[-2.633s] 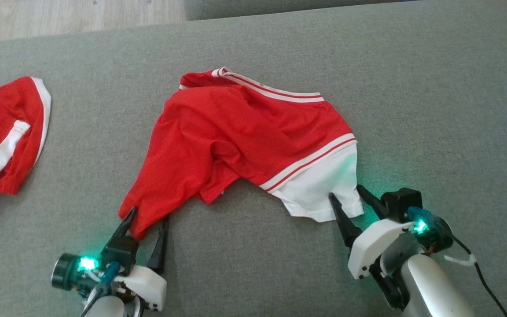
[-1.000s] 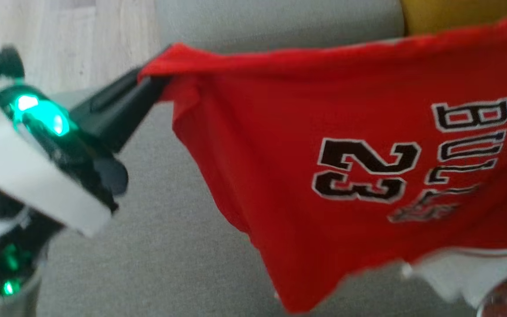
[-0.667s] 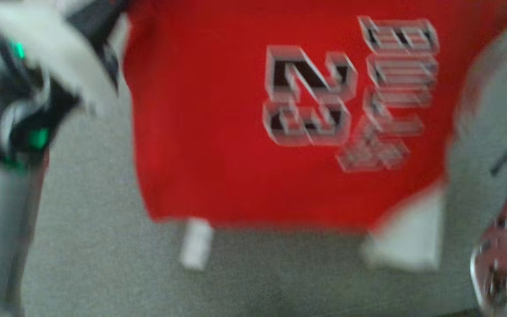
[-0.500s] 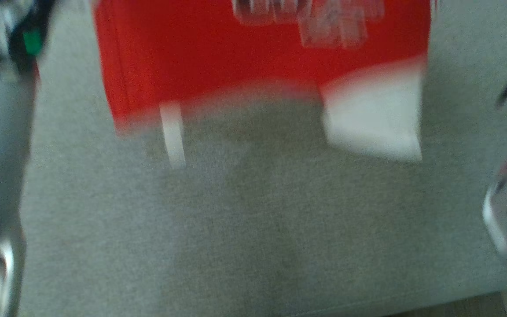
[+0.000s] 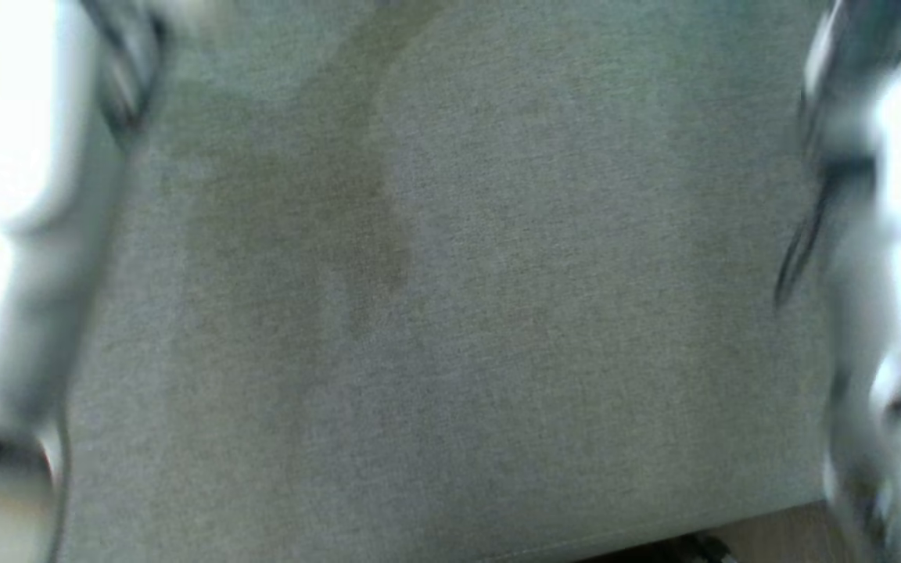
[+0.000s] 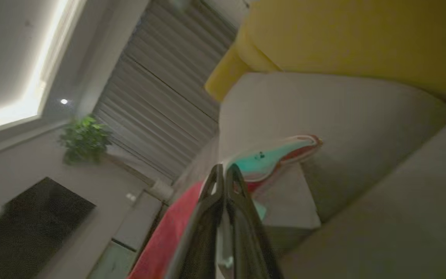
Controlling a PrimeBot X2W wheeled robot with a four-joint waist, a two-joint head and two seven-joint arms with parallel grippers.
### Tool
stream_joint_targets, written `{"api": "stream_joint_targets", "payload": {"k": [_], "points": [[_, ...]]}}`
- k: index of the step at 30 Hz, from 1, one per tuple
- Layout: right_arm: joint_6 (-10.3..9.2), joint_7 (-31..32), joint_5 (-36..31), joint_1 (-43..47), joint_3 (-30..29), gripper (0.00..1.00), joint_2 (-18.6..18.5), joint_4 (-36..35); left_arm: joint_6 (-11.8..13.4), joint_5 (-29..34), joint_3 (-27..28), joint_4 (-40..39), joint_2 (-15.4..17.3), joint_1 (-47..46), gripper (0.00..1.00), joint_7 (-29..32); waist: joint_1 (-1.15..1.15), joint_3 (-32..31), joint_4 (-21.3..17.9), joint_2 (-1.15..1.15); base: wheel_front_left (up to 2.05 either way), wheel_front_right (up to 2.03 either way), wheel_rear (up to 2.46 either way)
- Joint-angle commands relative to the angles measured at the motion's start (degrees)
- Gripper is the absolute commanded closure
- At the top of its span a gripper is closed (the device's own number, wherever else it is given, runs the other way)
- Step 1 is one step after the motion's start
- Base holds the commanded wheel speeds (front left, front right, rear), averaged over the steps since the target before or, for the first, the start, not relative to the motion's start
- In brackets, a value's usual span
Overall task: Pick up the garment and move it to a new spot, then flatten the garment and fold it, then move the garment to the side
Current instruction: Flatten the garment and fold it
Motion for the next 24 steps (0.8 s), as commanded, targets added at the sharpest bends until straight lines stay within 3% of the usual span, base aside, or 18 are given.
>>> {"api": "stream_joint_targets", "payload": {"k": [1, 5, 6, 9, 14, 18, 24], "points": [[0.44, -0.28, -4.27, 8.97, 1.71, 1.0, -0.27, -5.89, -0.22, -0.83, -1.2, -3.26, 4.33, 5.91, 1.0, -0.92, -0.03, -1.84, 0.28, 0.0, 0.0, 0.0, 0.0], [0.44, 1.94, -7.3, 27.81, -0.71, 1.0, -0.88, -15.23, -0.28, -2.23, -5.76, -7.84, 7.12, 19.65, 1.0, -1.27, -0.03, -5.18, 1.47, 0.0, 0.0, 0.0, 0.0], [0.44, 1.94, -7.3, 27.81, -0.71, 1.0, -0.88, -15.23, -0.28, -2.23, -5.76, -7.84, 7.12, 19.65, 1.0, -1.27, -0.03, -5.18, 1.47, 0.0, 0.0, 0.0, 0.0], [0.44, 5.87, -7.84, 40.75, -4.74, 1.0, -0.41, -24.07, 0.44, -3.12, -7.41, -12.59, 9.15, 28.9, 1.0, -0.28, -0.03, -7.28, 2.35, 0.0, 0.0, 0.0, 0.0], [0.44, 14.79, -11.68, 61.11, -10.24, 1.0, 0.35, -40.45, 3.44, -3.64, -9.41, -22.22, 12.98, 41.08, 1.0, 3.23, -0.03, -10.23, 3.91, 0.0, 0.0, 0.0, 0.0], [0.44, 20.51, -10.79, 74.22, -12.95, 1.0, 0.57, -50.95, 6.66, -4.88, -9.67, -31.82, 16.93, 49.64, 1.0, 7.42, -0.03, -11.19, 3.71, 0.0, 0.0, 0.0, 0.0], [0.44, 25.83, -10.43, 86.41, -12.89, 1.0, 0.59, -61.73, 11.09, -9.38, -10.73, -47.27, 22.35, 62.62, 1.0, 16.2, -0.03, -10.78, 2.2, 0.0, 0.0, 0.0, 0.0]]}}
